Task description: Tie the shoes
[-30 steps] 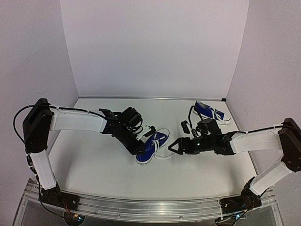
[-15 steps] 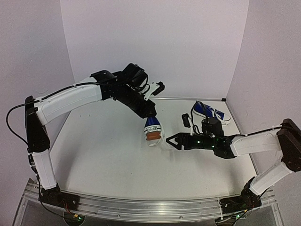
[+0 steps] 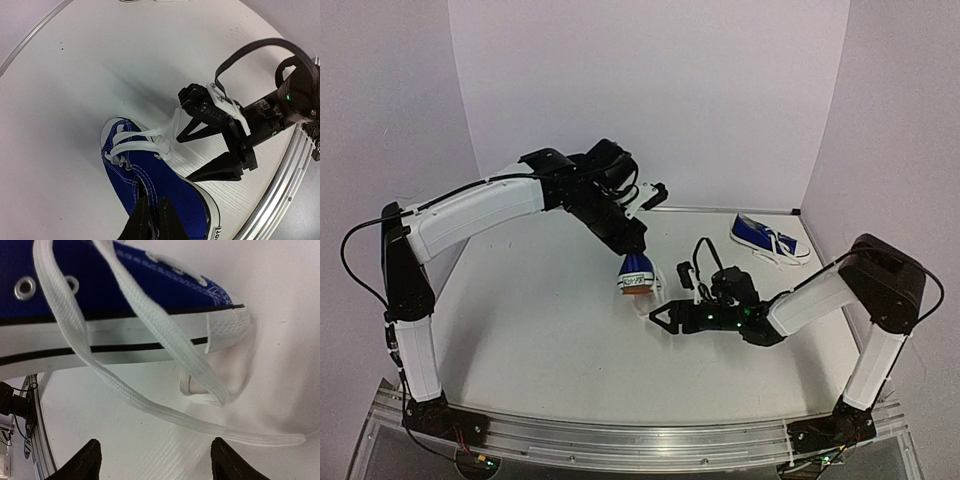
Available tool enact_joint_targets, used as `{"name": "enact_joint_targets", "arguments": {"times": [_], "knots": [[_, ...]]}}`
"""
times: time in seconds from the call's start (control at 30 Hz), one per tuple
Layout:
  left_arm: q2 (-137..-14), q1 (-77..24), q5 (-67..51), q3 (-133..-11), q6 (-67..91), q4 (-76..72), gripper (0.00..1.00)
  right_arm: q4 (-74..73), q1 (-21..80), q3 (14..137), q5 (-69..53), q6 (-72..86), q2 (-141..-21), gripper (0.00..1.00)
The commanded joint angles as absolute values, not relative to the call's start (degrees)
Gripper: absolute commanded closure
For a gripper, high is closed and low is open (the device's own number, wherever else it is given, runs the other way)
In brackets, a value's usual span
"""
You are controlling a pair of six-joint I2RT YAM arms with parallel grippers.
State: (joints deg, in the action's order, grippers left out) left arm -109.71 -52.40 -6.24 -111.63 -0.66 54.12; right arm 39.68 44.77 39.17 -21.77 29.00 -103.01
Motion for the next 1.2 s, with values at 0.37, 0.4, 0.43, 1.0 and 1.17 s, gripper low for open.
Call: {"name": "enact_joint_targets", "arguments": {"times": [0.37, 0.4, 0.43, 1.0, 1.17], "knots": [[-107.03, -51.71, -6.57, -115.51, -2.37, 50.85, 1.00, 36.97, 46.56, 47.89, -4.05, 34.16, -111.62, 0.36], [-106.95, -51.64, -6.60, -115.45, -2.37, 50.79, 1.00, 36.58, 46.54, 47.85, -3.30, 34.55, -111.71, 0.37], [-106.86, -51.59, -6.61, -115.43, -2.35, 50.74, 1.00, 36.16, 46.53, 47.82, -2.66, 34.84, -111.82, 0.37], [-104.61, -50.78, -7.21, -112.99, -2.19, 49.31, 1.00, 33.76, 45.99, 55.11, 2.64, 36.39, -119.35, 0.69], [-103.14, -50.54, -6.95, -110.48, -2.53, 48.26, 1.00, 32.49, 44.52, 52.84, 5.25, 34.71, -114.11, 0.94]]}}
